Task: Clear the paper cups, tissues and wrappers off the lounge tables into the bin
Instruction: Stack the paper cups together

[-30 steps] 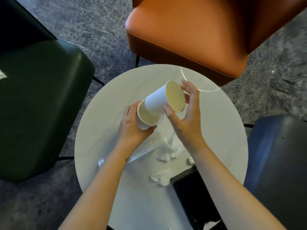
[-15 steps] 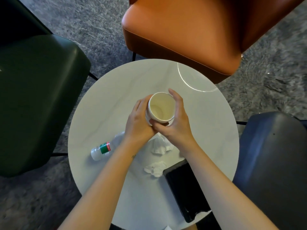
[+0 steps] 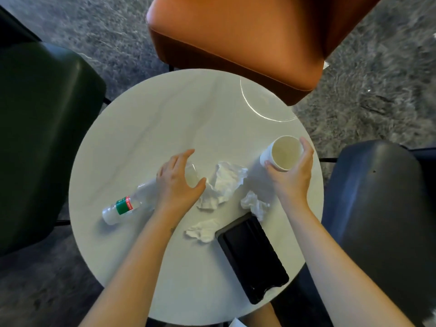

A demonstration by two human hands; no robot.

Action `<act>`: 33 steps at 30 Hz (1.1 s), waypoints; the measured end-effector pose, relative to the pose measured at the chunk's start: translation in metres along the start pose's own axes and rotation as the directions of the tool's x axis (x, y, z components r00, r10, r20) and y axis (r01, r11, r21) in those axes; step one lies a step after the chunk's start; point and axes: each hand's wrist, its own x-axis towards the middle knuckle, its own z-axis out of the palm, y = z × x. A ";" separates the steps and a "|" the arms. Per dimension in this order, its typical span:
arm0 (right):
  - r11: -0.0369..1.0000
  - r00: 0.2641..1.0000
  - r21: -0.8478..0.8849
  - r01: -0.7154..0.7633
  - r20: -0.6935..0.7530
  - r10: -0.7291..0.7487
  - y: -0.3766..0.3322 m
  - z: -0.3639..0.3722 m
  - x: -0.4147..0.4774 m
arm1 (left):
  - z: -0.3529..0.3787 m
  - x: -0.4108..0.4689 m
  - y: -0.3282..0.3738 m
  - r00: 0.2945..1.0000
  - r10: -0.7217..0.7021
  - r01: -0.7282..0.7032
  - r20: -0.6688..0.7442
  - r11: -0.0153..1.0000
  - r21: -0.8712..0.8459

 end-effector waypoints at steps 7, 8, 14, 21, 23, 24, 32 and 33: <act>0.985 0.974 -0.089 0.148 -0.159 -0.161 -0.016 -0.005 -0.013 | -0.009 -0.008 -0.019 0.999 0.049 -0.042 -0.015 0.948 0.315; 0.979 0.958 -0.082 0.188 -0.204 -0.201 -0.021 -0.007 -0.017 | -0.015 -0.010 -0.024 1.000 0.025 -0.027 0.011 0.925 0.379; 0.932 0.932 0.025 0.361 -0.050 -0.359 -0.059 0.018 -0.048 | -0.040 -0.022 -0.026 0.989 -0.140 0.111 0.042 0.905 0.410; 0.847 0.744 0.000 0.532 0.477 -0.468 -0.080 0.058 -0.080 | -0.089 0.000 0.004 0.878 -0.465 0.420 -0.112 0.862 -0.284; 0.814 0.669 -0.024 0.580 0.585 -0.459 -0.082 0.061 -0.081 | -0.100 0.004 0.007 0.815 -0.579 0.522 0.015 0.722 -0.455; 0.799 0.640 -0.031 0.601 0.618 -0.457 -0.083 0.063 -0.082 | -0.103 0.004 0.007 0.785 -0.613 0.562 0.084 0.650 -0.512; 0.780 0.660 0.059 0.623 0.496 -0.564 -0.106 0.074 -0.086 | -0.103 -0.004 0.010 0.729 -0.584 0.660 0.356 0.463 -0.592; 0.785 0.668 0.053 0.617 0.491 -0.558 -0.107 0.075 -0.084 | -0.105 -0.003 0.009 0.718 -0.583 0.675 0.380 0.447 -0.588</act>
